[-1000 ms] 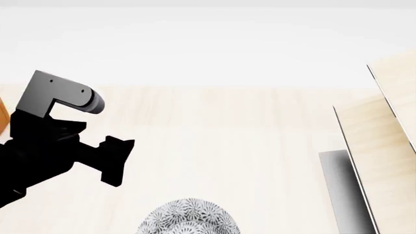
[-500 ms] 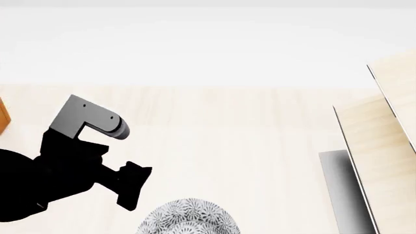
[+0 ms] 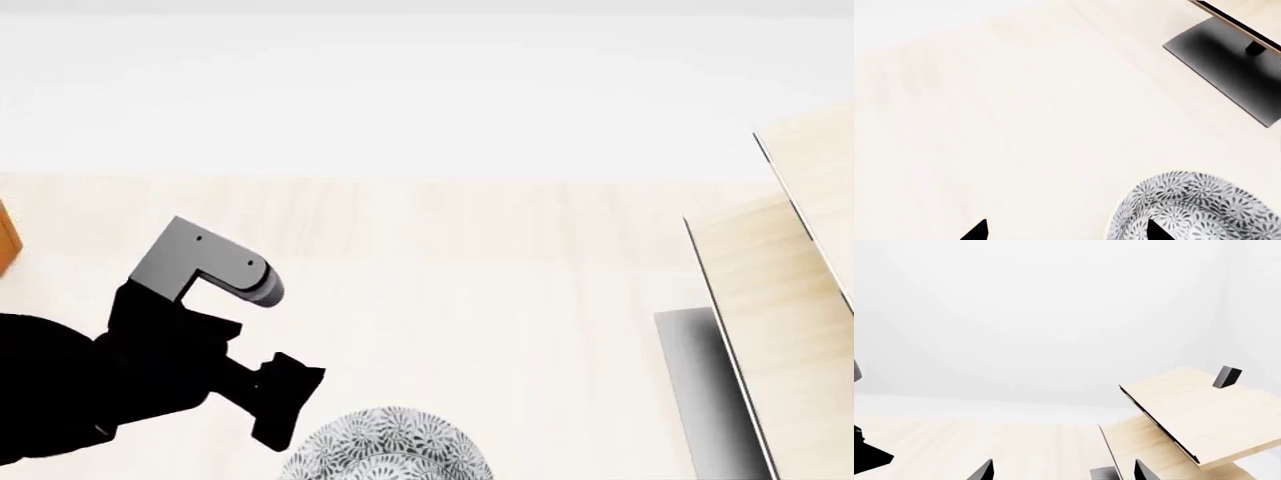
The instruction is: Close the top drawer of the cabinet and put the bowl on top of it.
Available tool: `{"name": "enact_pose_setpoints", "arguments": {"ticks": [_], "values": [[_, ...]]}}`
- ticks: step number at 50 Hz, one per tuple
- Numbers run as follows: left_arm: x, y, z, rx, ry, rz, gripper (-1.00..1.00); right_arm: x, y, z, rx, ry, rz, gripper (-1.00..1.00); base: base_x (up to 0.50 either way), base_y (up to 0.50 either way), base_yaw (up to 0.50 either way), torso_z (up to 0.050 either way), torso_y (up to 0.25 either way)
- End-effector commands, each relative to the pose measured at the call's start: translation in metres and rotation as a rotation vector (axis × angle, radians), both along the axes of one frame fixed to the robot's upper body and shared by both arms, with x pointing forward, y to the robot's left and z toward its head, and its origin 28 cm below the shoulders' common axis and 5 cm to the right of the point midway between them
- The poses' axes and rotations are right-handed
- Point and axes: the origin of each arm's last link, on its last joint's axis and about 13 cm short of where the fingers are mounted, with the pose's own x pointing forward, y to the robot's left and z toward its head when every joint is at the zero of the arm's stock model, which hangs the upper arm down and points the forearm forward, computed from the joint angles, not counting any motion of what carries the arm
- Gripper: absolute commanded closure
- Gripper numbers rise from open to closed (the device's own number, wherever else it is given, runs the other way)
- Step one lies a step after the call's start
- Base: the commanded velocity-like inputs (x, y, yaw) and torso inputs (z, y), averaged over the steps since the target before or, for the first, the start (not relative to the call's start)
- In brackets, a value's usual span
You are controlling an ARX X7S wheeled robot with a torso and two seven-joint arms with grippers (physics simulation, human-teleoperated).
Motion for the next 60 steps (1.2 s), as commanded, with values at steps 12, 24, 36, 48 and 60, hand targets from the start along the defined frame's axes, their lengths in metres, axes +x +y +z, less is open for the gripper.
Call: {"name": "enact_pose_setpoints", "arguments": {"ticks": [12, 24, 36, 48, 60], "values": [[0.009, -0.008, -0.020, 0.007, 0.048, -0.064, -1.00, 0.001, 0.000, -0.001, -0.001, 0.004, -0.005, -1.00, 0.00, 0.00, 0.00, 0.000, 0.000], [0.013, -0.010, -0.026, -0.008, 0.062, -0.069, -1.00, 0.001, -0.001, 0.000, -0.008, 0.003, -0.008, -1.00, 0.00, 0.00, 0.00, 0.000, 0.000], [0.014, -0.011, -0.030, -0.012, 0.070, -0.065, -1.00, 0.002, 0.000, 0.001, -0.014, 0.002, -0.005, -1.00, 0.00, 0.00, 0.00, 0.000, 0.000], [0.016, -0.011, -0.036, -0.024, 0.085, -0.067, -1.00, 0.001, -0.001, 0.000, -0.014, 0.005, -0.010, -1.00, 0.00, 0.00, 0.00, 0.000, 0.000], [0.017, -0.014, -0.047, -0.027, 0.110, -0.072, -1.00, 0.000, -0.002, 0.000, -0.009, 0.003, -0.014, -1.00, 0.00, 0.00, 0.00, 0.000, 0.000]]}}
